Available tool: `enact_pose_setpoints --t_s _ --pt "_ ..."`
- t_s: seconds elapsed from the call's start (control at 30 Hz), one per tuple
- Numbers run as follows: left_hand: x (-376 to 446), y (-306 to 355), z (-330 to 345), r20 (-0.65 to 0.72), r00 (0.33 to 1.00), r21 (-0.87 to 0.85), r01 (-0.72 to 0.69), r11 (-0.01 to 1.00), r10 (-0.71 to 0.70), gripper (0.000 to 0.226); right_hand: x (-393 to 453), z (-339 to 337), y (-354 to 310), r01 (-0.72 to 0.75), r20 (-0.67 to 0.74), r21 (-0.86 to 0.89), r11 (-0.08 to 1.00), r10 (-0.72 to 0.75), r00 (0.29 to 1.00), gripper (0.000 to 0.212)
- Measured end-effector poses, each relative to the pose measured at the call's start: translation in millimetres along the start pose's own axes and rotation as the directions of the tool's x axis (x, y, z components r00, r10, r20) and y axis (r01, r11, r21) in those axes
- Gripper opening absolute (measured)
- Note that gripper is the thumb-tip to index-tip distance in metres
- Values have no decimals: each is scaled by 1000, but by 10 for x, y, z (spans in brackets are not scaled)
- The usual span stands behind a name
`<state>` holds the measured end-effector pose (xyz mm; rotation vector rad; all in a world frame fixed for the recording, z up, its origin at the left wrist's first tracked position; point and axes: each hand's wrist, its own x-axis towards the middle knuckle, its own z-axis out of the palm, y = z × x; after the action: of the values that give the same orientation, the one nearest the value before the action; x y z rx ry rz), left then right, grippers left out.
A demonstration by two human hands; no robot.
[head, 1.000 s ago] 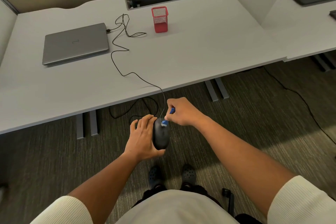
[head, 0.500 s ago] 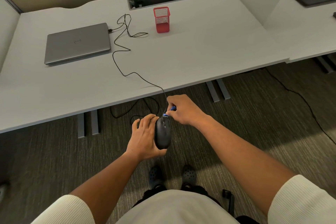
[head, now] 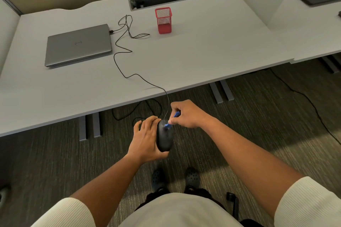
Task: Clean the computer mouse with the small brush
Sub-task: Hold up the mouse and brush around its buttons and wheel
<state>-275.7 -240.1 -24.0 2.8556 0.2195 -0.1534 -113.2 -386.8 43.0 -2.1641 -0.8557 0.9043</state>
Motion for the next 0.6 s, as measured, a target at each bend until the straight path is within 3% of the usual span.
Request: enact_pose_setpoints --t_s 0.1,0.27,0.43,0.6 --pt "-5 -15 9 17 1000 -5 6 1000 -6 115 1 2 4 -25 28 20 999 24 999 22" --pt "2 -7 -2 -11 1000 -10 -7 1000 7 114 54 49 11 -91 -243 -35 995 80 967 18" --pt "9 -8 -11 -1 1000 -12 -17 1000 17 114 33 49 -8 -130 -82 168 977 145 986 30" --pt "5 -2 -10 -18 999 -9 -30 1000 29 114 58 86 -33 -123 -260 48 991 131 957 30"
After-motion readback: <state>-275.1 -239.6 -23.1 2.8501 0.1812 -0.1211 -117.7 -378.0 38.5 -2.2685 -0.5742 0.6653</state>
